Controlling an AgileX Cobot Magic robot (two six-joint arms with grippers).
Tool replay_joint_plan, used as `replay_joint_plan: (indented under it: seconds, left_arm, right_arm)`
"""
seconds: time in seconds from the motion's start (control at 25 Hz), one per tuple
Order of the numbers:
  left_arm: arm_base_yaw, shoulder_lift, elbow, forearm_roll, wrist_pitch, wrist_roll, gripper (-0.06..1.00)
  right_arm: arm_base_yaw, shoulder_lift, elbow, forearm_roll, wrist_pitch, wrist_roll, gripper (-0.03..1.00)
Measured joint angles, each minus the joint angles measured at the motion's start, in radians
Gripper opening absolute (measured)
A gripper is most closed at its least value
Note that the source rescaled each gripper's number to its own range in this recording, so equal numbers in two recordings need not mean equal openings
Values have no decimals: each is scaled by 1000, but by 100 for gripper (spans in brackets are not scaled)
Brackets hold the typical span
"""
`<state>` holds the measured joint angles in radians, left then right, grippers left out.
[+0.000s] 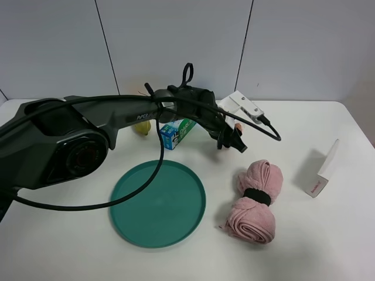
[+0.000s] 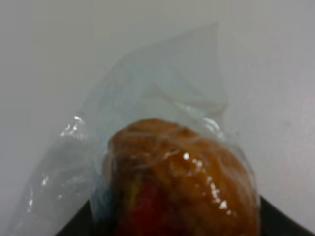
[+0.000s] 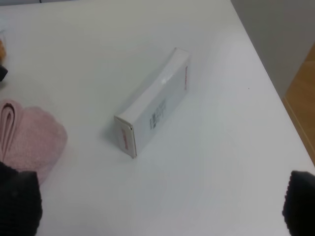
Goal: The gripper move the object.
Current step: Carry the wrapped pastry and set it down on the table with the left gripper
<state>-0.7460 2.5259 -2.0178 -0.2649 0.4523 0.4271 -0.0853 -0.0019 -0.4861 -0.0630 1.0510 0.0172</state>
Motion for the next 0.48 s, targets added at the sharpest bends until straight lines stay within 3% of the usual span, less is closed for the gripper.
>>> replay_joint_plan:
  seconds: [0.48]
  left_arm:
    - [0, 24, 0, -2, -3, 0, 4]
  right_arm:
    - [0, 0, 0, 0, 0, 0, 100]
